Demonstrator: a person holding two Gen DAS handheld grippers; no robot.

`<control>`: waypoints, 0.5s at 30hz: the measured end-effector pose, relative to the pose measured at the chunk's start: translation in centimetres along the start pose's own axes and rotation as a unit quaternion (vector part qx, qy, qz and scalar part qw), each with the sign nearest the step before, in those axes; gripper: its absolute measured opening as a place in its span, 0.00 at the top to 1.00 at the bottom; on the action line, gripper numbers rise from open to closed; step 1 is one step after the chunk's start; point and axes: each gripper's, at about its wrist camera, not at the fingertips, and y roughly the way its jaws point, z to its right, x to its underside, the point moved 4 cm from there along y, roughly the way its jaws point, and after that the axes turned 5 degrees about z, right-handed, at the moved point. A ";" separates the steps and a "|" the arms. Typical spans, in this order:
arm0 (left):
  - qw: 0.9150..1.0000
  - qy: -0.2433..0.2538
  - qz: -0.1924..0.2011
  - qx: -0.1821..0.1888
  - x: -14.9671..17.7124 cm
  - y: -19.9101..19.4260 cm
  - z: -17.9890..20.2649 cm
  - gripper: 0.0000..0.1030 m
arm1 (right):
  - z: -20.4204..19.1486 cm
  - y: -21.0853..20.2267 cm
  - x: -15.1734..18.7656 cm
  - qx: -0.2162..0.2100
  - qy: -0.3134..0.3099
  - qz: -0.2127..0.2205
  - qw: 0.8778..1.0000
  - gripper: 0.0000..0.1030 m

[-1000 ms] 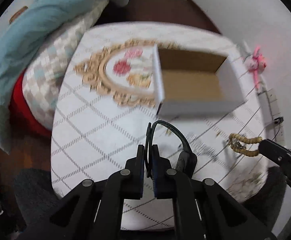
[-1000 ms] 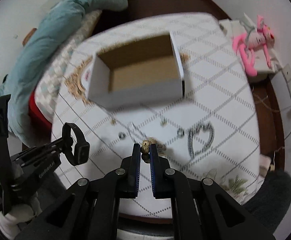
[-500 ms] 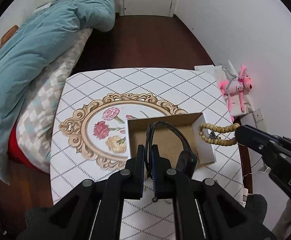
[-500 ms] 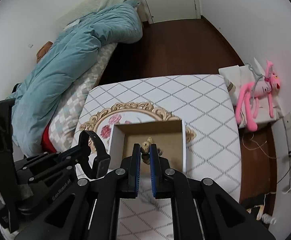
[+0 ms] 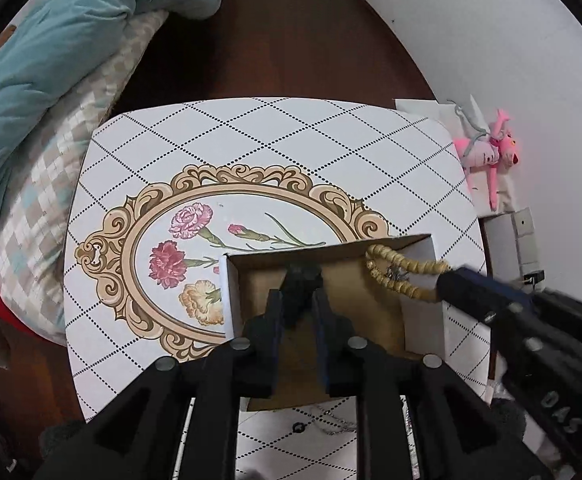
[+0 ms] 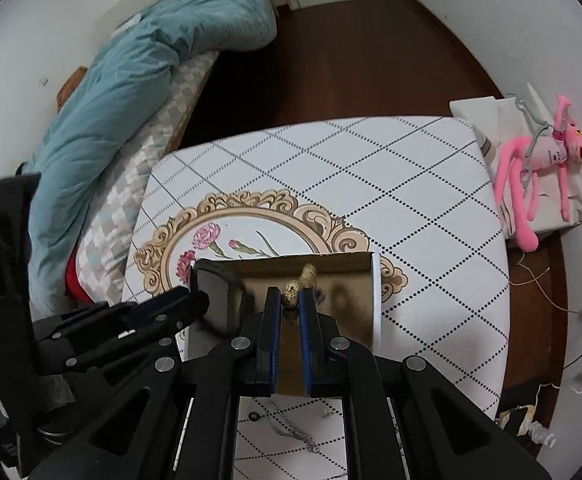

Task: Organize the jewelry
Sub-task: 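Drop the watch band into the box with the left gripper while the right releases the bead bracelet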

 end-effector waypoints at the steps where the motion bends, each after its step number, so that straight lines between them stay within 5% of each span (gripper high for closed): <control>1: 1.000 -0.003 -0.002 0.001 -0.1 0.0 -0.2 0.85 | 0.2 0.3 0.0 0.002 0.002 -0.010 1.000 0.90; 2: 1.000 -0.007 -0.001 0.001 -0.2 -0.1 -0.4 0.74 | 0.4 0.8 0.0 0.005 0.002 -0.022 1.000 0.90; 3: 1.000 -0.010 0.003 -0.002 -0.2 -0.3 -0.7 0.53 | 0.5 1.3 0.3 0.007 0.000 -0.034 0.999 0.89; 5: 1.000 -0.017 0.018 -0.019 -0.2 -0.8 -1.3 0.29 | 1.0 1.4 0.7 0.015 0.002 -0.042 0.999 0.74; 7: 0.999 -0.019 0.033 -0.025 0.0 -1.2 -1.8 0.28 | 1.4 1.3 1.3 0.027 -0.002 -0.036 0.999 0.44; 10: 0.998 -0.018 0.045 -0.047 0.9 -1.2 -2.6 0.26 | 2.1 0.9 2.1 0.062 -0.013 -0.025 0.998 0.39; 13: 0.996 -0.013 0.061 -0.061 1.8 -1.1 -3.2 0.05 | 2.9 0.8 3.3 0.125 -0.030 -0.012 0.992 0.12; 15: 0.995 -0.008 0.067 -0.071 2.6 -0.9 -3.4 0.00 | 3.3 0.9 4.0 0.157 -0.041 -0.005 0.987 0.09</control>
